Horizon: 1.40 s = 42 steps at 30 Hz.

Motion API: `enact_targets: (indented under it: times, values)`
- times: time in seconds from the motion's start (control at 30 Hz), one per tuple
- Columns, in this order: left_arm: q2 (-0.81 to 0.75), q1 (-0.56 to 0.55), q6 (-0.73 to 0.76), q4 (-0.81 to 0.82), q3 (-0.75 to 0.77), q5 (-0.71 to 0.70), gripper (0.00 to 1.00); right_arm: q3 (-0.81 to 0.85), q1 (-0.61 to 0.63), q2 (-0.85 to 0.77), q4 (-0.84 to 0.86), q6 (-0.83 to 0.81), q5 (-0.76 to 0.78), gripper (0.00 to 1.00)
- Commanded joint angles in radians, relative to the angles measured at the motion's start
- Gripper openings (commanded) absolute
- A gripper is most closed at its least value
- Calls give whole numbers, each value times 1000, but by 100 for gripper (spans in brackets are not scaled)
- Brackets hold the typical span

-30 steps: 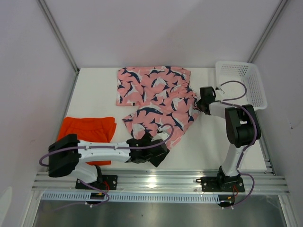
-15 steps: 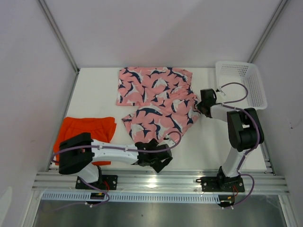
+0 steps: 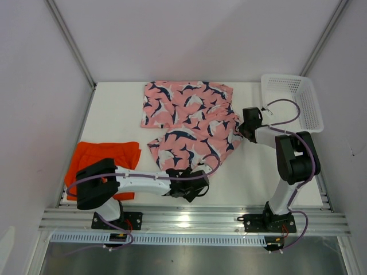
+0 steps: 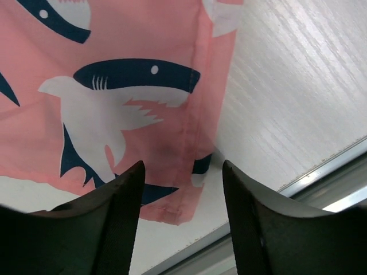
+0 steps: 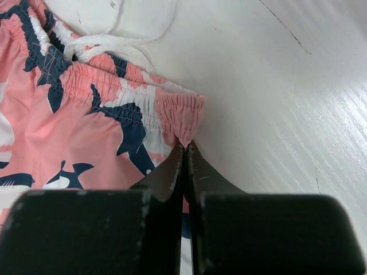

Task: Fold and stack the shorts
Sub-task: Fold the shorts

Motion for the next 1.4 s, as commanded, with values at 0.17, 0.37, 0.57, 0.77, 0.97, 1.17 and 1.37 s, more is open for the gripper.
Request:
enact_targets:
  times: [0.17, 0.37, 0.57, 0.77, 0.97, 1.17, 1.37]
  values:
    - [-26, 47, -10, 25, -76, 31, 43, -2, -5, -53, 6, -18, 6, 0]
    - [-59, 51, 4, 68, -94, 89, 0, 39, -2, -67, -113, -61, 9, 0]
    - [-121, -34, -4, -3, -47, 129, 0, 29, 13, -138, -254, -110, -29, 0]
    - [-243, -199, -90, -167, 36, 143, 0, -143, 51, -317, -339, -113, -56, 0]
    - [-428, -242, -197, -389, 156, 115, 0, -240, 110, -571, -539, -63, 23, 0]
    - [-567, -127, -135, -489, 297, 126, 0, -166, 93, -725, -747, -52, 87, 0]
    - [-543, 105, 37, -551, 404, 124, 0, 21, 53, -676, -834, -86, 107, 0]
